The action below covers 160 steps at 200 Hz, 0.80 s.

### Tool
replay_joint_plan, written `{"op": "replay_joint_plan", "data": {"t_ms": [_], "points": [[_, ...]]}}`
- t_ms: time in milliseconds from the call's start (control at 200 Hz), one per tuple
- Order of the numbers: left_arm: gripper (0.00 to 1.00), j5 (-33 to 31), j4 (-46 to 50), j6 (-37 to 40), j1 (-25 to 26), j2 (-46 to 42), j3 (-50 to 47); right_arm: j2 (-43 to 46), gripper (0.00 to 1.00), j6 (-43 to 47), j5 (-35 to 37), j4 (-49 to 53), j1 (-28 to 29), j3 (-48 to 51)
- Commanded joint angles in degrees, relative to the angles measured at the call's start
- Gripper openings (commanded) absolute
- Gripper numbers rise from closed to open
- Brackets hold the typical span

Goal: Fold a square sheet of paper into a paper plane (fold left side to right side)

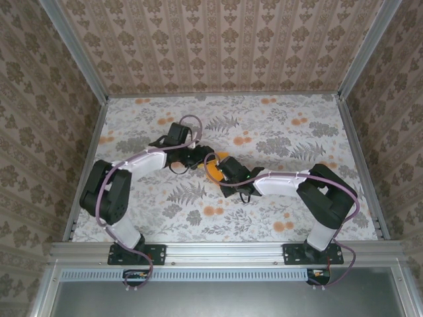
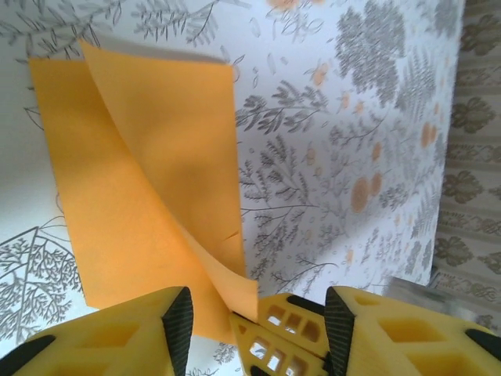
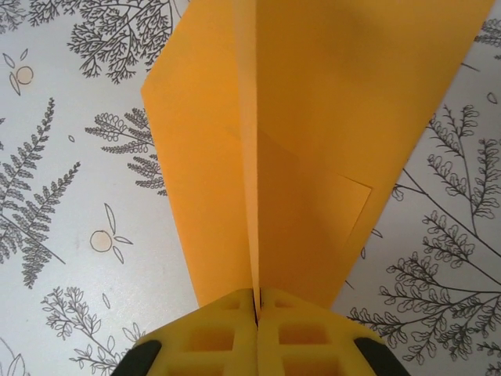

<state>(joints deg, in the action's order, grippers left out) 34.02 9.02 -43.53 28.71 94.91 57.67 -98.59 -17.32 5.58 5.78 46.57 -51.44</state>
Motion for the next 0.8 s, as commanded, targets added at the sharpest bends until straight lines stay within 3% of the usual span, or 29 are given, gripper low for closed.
{"op": "replay_joint_plan", "data": {"t_ms": [0,80,265,795], "points": [[0.52,-0.7,1.4,0.7,-1.3,-3.4,-2.3,0.2,0.05,-1.5,-3.9,-0.5,-0.9,0.9],[0.49,-0.9,1.2,0.4,-1.5,-3.9,-3.9,0.7,0.04,-2.2,-6.5,-1.4,-2.0,1.7],[0.32,0.3,-3.0,-2.1,-0.5,-1.8,-6.6,1.5,0.04,-3.3,-11.0,-3.5,-4.1,3.4],[0.30,1.1,-5.7,-2.4,3.0,9.6,-0.8,1.6,0.02,-5.6,-16.3,-6.6,-6.7,5.3]]}}
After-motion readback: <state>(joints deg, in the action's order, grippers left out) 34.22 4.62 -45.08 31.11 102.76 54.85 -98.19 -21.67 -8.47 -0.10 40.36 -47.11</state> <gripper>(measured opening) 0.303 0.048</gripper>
